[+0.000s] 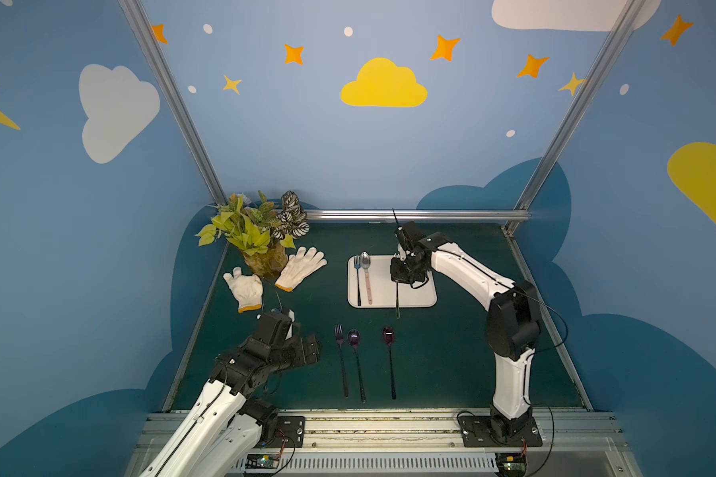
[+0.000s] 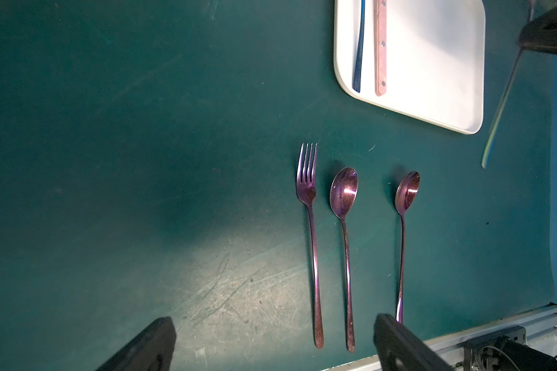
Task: Set the spoon and fork side by side
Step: Place the fork on the tray.
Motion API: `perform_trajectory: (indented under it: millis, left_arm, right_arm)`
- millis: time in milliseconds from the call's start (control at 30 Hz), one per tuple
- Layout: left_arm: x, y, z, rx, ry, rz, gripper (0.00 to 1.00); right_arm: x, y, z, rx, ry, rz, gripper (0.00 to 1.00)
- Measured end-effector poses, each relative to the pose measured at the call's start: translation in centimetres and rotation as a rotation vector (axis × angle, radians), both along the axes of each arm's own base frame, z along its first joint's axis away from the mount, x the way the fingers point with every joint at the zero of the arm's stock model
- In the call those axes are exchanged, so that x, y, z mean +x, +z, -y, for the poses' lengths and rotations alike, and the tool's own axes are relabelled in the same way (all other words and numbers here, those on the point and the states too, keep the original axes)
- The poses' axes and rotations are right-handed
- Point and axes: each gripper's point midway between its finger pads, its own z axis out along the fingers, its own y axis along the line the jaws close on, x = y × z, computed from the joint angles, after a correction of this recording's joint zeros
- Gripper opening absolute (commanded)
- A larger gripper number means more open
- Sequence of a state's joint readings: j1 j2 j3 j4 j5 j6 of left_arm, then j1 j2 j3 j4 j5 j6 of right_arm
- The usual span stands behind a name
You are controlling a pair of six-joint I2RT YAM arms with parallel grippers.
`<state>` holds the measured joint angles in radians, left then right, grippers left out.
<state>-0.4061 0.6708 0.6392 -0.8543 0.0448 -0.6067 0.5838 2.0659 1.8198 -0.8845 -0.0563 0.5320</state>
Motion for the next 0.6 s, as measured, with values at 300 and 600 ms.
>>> perform_trajectory:
  millis: [300,600]
  left_arm:
    - [0.0,0.2,0.4,-0.016,-0.019,0.008,1.00]
    - [0.2,1.0,0.8,-0.044,-0.032,0.045,1.00]
  right_arm:
    - [4.8,-3.2,-2.6,0.014,0.022,-0.017,0.00]
    - [6.4,-4.1,-3.6,0.024,0.026,-0.013,0.00]
